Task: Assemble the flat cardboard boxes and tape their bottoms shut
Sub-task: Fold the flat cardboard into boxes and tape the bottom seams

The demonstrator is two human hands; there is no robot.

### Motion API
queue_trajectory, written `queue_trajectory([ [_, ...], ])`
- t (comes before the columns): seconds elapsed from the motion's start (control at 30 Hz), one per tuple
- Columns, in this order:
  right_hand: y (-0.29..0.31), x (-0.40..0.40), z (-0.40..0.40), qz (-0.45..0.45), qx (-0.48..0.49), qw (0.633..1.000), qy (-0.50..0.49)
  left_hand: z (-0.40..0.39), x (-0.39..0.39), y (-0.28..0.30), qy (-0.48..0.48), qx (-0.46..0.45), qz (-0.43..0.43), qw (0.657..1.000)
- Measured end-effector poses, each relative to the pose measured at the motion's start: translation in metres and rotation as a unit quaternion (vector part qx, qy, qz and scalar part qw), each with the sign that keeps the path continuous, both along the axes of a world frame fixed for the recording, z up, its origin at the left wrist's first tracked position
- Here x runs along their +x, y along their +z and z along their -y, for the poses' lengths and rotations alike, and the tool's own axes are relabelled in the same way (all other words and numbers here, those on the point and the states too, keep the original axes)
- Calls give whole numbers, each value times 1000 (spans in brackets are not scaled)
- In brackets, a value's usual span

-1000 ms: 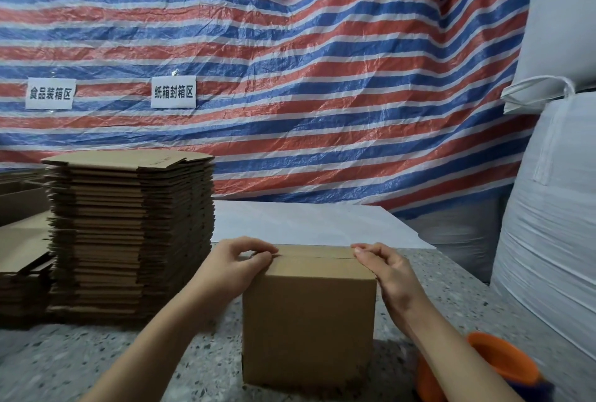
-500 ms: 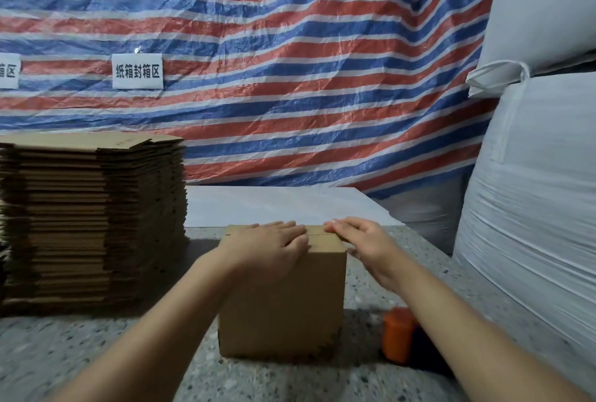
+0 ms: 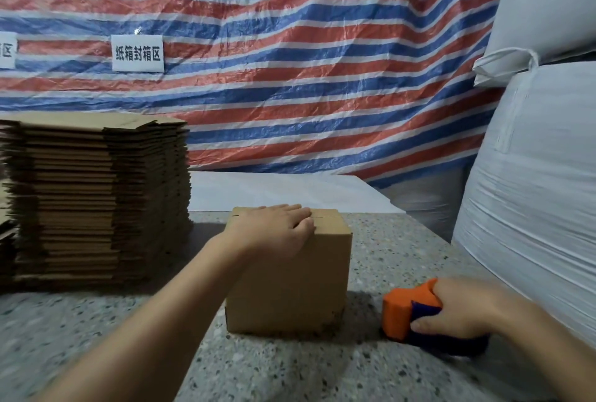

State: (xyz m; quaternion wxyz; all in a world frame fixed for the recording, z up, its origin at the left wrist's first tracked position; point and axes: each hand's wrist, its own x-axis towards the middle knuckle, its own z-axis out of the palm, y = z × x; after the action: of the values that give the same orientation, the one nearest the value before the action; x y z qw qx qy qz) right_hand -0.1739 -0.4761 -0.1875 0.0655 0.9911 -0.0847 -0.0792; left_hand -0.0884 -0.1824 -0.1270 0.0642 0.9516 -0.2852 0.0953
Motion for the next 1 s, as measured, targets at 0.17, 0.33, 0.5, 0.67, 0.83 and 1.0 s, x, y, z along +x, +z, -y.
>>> queue_trajectory([
  [0.17,-24,3,10,75,89,993,27,0,1,-1,-1,0,4,1000],
  [0.33,-38,3,17,127,64,989,44,-2,5,-3,3,-4,15,1000],
  [0.5,-40,5,15,264,118,957,3,-2,5,-4,-2,-12,14,1000],
  [0.67,56,21,-10,384,498,778,1,-2,6,1,-7,-23,-15,1000],
  [0.83,147,58,-65,204,599,768,105,-9,7,10,24,-173,-122,977],
  [1.0,167,90,-108,105,548,821,119,-24,15,22,38,-537,-241,808],
])
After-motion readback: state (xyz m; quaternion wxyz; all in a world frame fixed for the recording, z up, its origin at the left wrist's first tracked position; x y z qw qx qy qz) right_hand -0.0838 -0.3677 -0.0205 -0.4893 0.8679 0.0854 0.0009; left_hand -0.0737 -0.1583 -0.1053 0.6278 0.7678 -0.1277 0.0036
